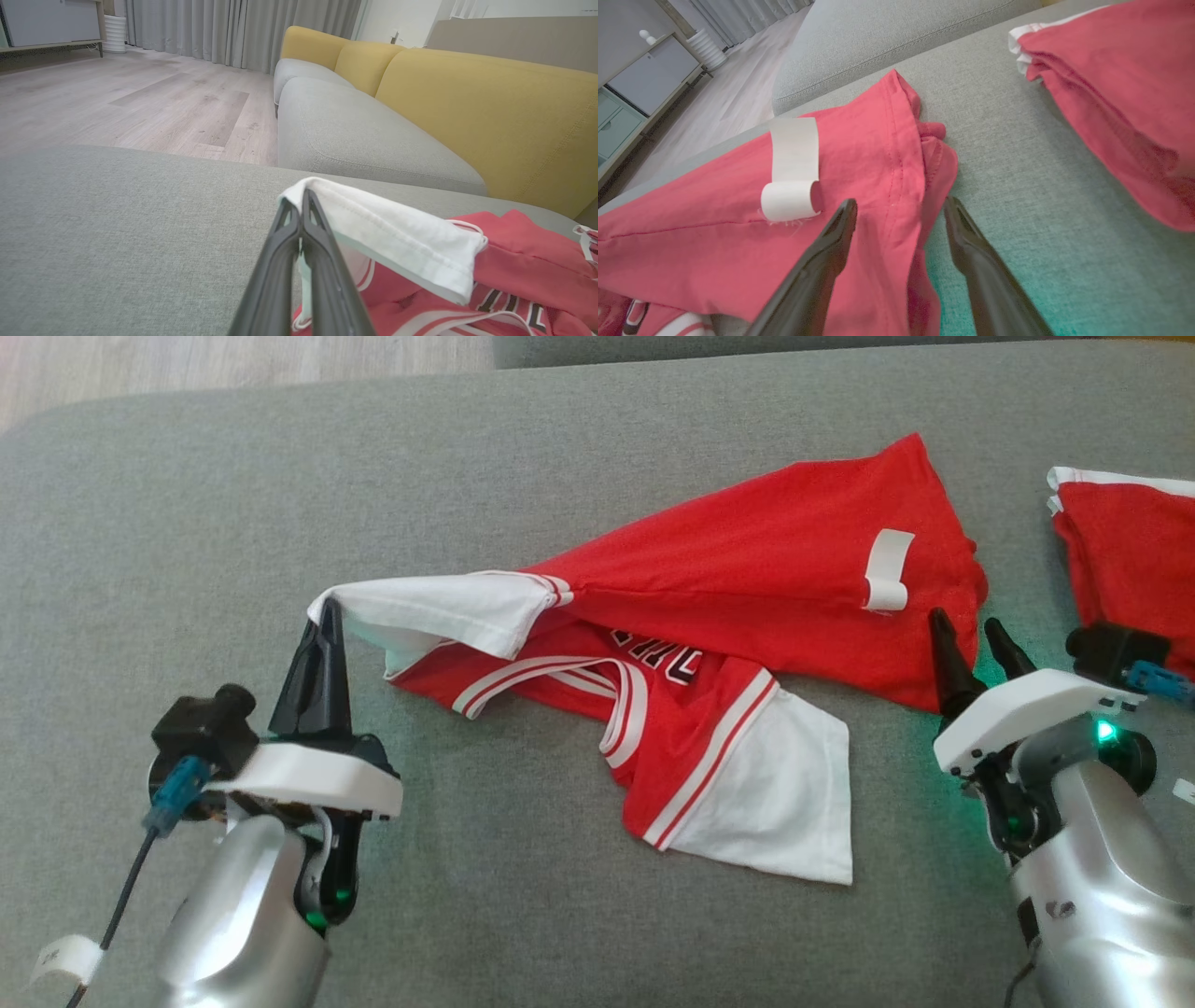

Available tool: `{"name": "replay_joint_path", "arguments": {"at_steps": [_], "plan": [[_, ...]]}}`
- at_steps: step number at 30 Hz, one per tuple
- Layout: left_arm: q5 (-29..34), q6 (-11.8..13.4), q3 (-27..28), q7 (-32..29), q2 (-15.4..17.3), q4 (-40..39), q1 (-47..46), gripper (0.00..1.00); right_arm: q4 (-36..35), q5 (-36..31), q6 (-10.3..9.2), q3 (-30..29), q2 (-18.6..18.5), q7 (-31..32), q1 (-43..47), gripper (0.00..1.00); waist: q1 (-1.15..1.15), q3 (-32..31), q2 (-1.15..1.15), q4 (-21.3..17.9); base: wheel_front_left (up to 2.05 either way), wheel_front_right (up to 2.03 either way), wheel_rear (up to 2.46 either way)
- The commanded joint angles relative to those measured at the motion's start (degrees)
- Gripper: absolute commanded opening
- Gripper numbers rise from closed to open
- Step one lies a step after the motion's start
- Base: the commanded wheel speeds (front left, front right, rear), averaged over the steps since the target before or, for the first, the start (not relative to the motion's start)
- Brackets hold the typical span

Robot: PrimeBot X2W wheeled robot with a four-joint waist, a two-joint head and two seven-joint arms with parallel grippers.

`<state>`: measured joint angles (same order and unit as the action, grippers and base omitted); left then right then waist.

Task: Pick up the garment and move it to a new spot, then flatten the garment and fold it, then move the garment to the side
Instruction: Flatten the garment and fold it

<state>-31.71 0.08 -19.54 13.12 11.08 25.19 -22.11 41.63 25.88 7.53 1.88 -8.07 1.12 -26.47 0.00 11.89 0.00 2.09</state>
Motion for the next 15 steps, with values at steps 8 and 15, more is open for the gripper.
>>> {"name": "replay_joint_path", "arguments": {"at_steps": [8,15], "plan": [[0.07,0.4,1.6,0.31,2.04,-0.76,-3.78,0.0,1.09,2.54,-0.04,2.27,-1.36,-0.15,-3.61,0.14,0.0,0.2,0.0,0.46,0.0,0.0,0.0],[0.49,0.18,1.94,1.05,2.29,-1.18,-4.39,0.0,0.77,3.37,-0.04,4.16,-2.65,-5.0,-4.44,0.0,0.0,-0.94,0.0,0.37,0.0,0.0,0.0]]}}
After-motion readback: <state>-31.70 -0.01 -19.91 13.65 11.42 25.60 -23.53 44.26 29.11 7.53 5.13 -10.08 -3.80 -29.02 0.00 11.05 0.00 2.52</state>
